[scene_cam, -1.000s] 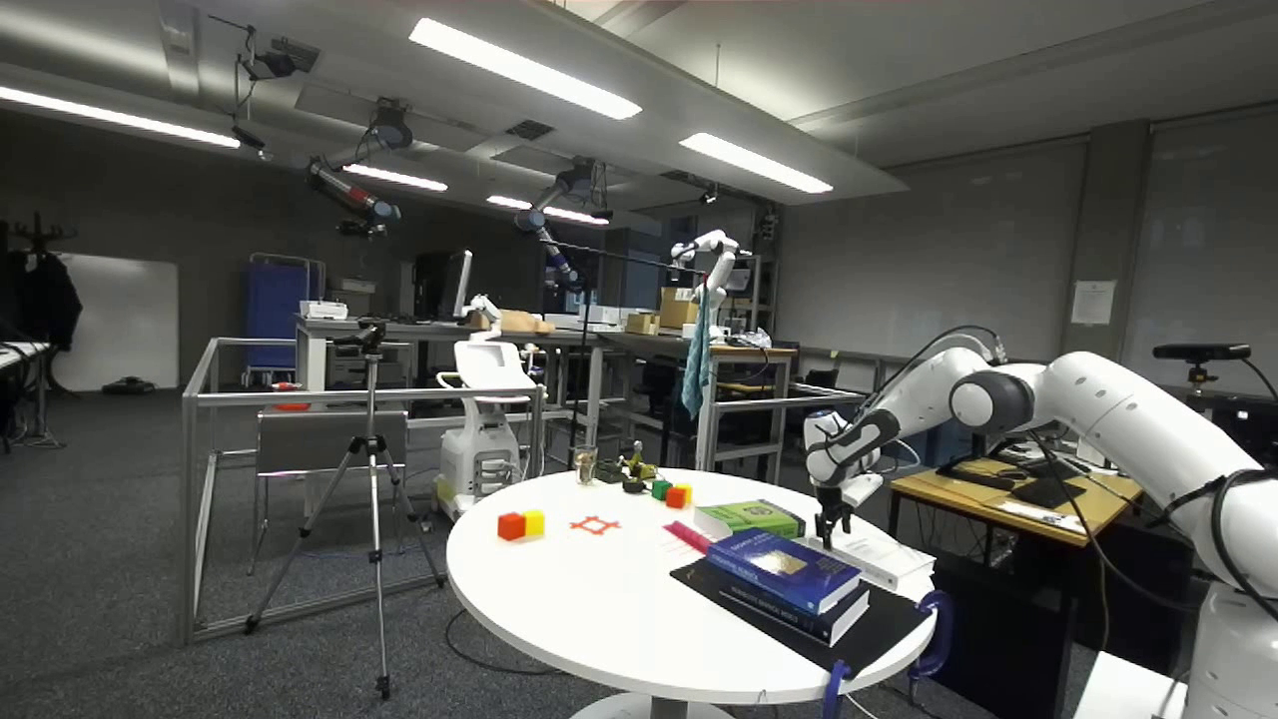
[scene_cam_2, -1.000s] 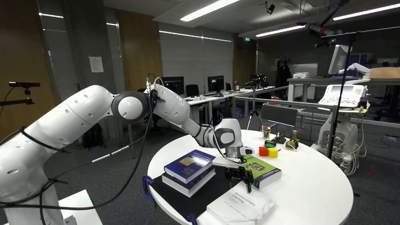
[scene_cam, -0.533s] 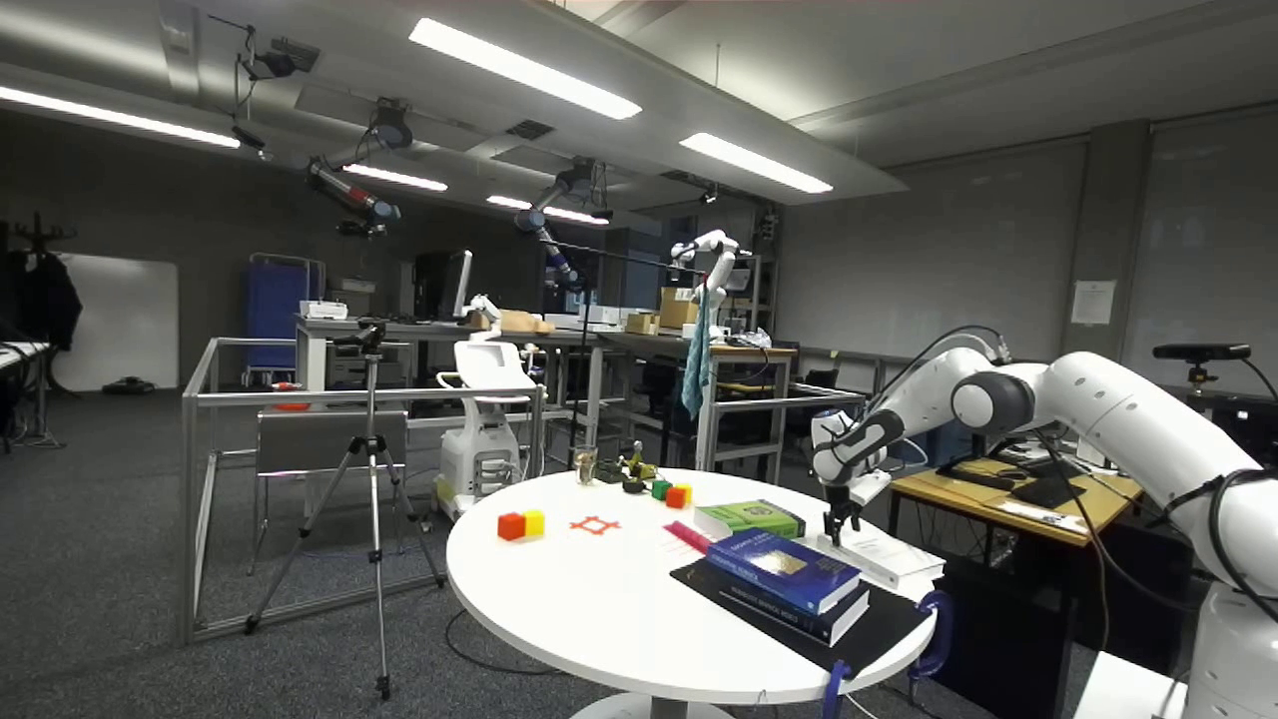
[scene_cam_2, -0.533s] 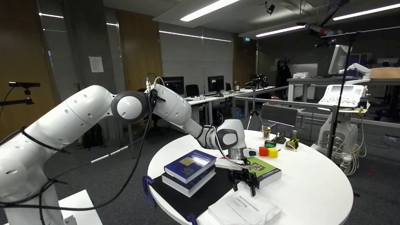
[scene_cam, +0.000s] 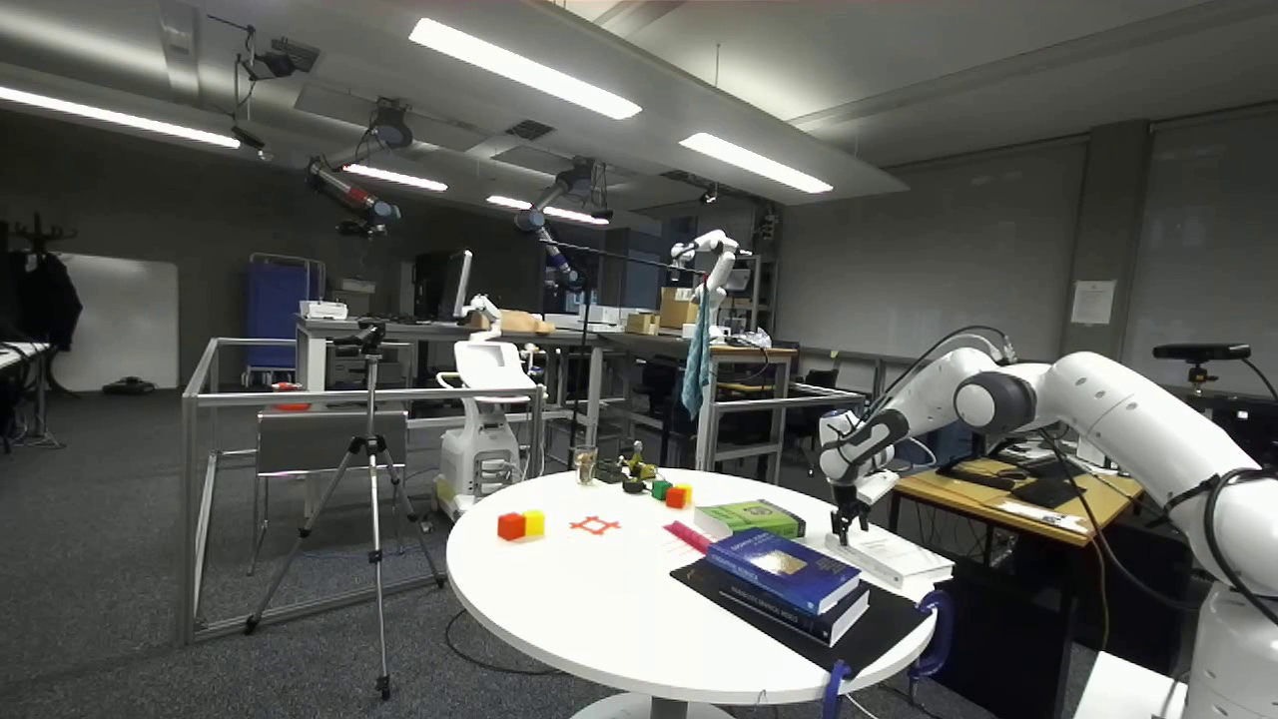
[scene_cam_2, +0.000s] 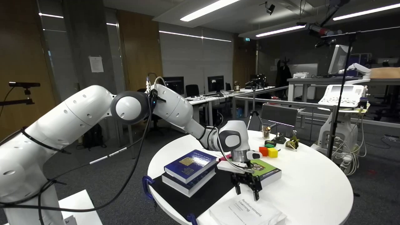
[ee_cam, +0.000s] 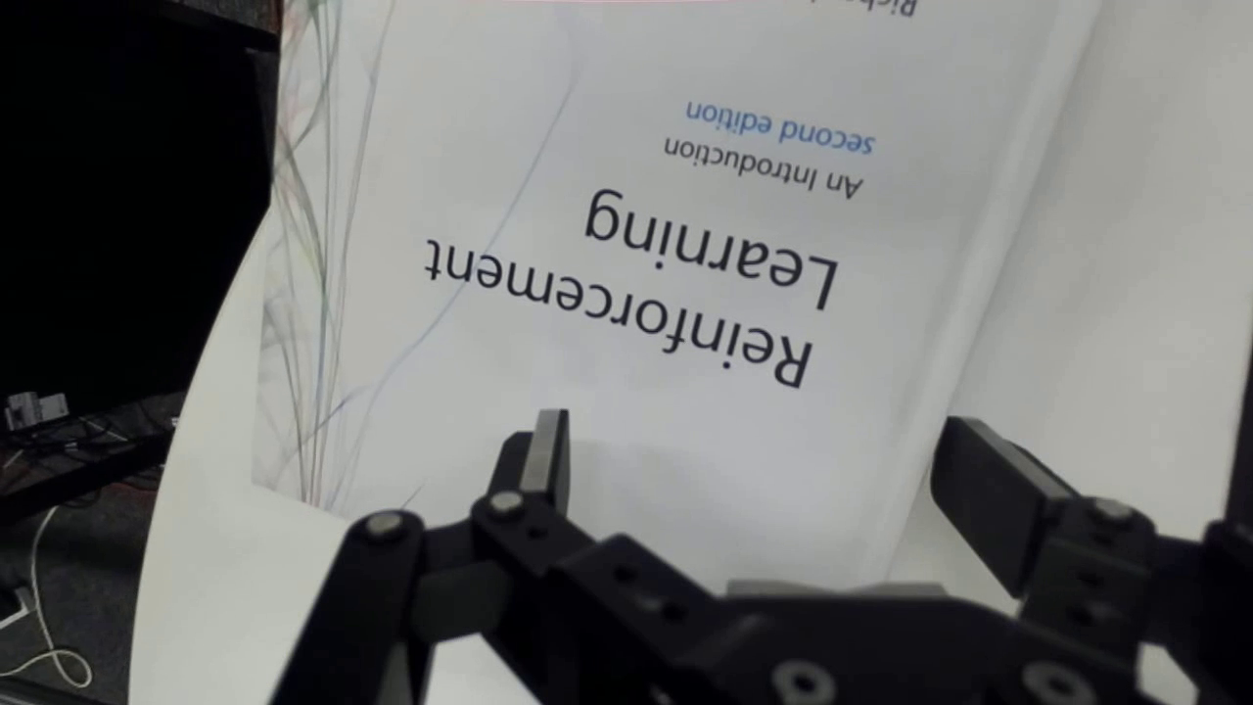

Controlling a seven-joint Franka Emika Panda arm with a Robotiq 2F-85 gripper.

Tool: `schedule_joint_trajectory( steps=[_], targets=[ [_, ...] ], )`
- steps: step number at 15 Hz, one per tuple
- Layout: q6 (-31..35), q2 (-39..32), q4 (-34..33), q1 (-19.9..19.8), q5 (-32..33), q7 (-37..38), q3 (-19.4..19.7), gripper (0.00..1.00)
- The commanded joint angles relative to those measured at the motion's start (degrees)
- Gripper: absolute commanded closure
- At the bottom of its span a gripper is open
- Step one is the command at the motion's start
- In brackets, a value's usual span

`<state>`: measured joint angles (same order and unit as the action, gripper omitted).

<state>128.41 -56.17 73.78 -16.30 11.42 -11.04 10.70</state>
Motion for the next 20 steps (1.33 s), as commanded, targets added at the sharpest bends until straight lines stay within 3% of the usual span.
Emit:
schedule_joint_trajectory(
  steps=[1, 20],
  targets=[
    [-1.3, 0.0, -0.8, -1.6, -0.8, -0.9, 0.0, 0.00],
    [-1.1, -0.1, -0.9, -5.9, -5.2, 0.0, 0.0, 0.00]
  ],
)
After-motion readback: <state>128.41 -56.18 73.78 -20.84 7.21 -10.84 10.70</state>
